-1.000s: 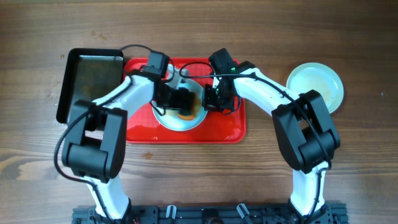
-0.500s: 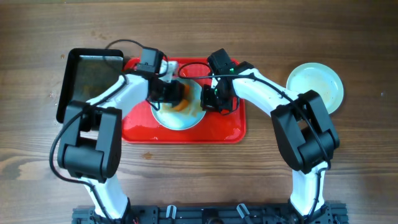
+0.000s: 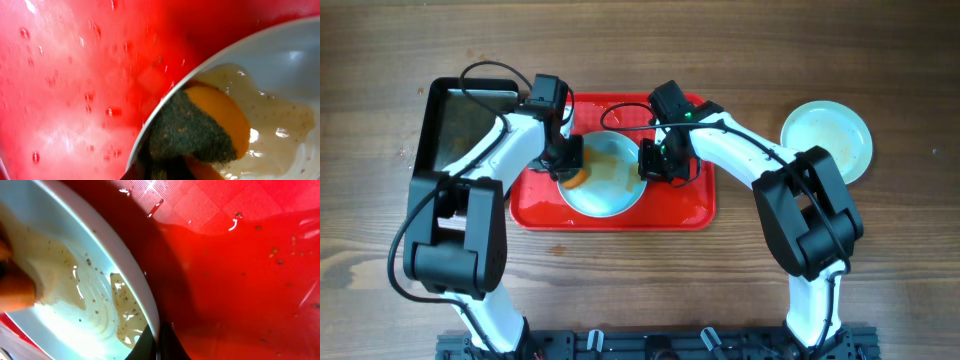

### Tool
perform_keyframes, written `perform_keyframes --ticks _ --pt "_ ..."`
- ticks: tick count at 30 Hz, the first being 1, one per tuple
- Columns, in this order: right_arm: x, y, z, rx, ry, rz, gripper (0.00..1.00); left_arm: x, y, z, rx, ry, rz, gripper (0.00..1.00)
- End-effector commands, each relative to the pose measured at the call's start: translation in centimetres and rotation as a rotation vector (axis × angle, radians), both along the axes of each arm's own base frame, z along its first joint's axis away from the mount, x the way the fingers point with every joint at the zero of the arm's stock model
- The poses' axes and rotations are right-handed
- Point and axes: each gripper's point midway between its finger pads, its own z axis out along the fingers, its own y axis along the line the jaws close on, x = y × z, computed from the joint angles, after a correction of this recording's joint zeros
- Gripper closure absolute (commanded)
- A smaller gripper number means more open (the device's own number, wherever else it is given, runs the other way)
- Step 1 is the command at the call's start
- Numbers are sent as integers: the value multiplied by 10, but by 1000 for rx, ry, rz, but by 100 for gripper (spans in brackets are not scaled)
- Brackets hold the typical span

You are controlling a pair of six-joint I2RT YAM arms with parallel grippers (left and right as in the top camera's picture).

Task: Clean dirty plates on tray and stack at the side

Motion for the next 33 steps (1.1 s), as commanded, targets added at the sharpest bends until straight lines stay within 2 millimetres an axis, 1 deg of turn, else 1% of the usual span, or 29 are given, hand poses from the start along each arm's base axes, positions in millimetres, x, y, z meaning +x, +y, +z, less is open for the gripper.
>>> perform_keyframes --ticks 1,3,5,7,8,10,11,12,13,15,16,18,19,21,23,26,33 --pt "-3 -14 -16 -51 27 -13 96 -41 -3 -32 33 155 -54 96" --pt "-3 -14 -16 -50 26 -10 96 -38 -16 -30 -6 141 -67 96" --pt "-3 -14 -16 -49 22 -2 96 -30 -20 -23 -13 112 -52 96" --pt "-2 -14 -16 -49 19 4 96 -16 -21 -8 -26 64 -36 96" --pt "-2 -14 -16 -49 19 4 96 -7 -19 4 -34 31 -14 96" --pt "-3 -14 -16 -49 18 8 96 9 -14 31 -51 -35 24 96" --pt "-3 -14 -16 -48 18 8 96 13 -10 43 -55 -57 34 96" --pt "-2 -13 -16 -48 16 8 96 18 -6 59 -61 -86 46 96" --pt "-1 -13 -16 -46 11 10 96 22 -1 82 -69 -132 59 96" --pt "0 -12 -15 -42 4 10 96 27 3 113 -82 -205 69 96" --pt "1 -12 -15 -40 1 10 96 28 5 132 -92 -256 73 96" --pt "1 -12 -15 -40 0 10 96 23 6 170 -107 -353 74 96" --pt "2 -11 -15 -39 -2 10 96 19 8 184 -111 -387 78 96" --pt "5 -14 -16 -56 -17 8 96 6 16 206 -90 -428 111 96" --pt "5 -15 -17 -63 -21 5 96 -7 22 216 -70 -436 118 96" --pt "5 -15 -17 -63 -20 6 96 -20 28 223 -43 -436 126 96" --pt "2 -17 -17 -70 -6 6 96 -25 29 225 -44 -429 126 96"
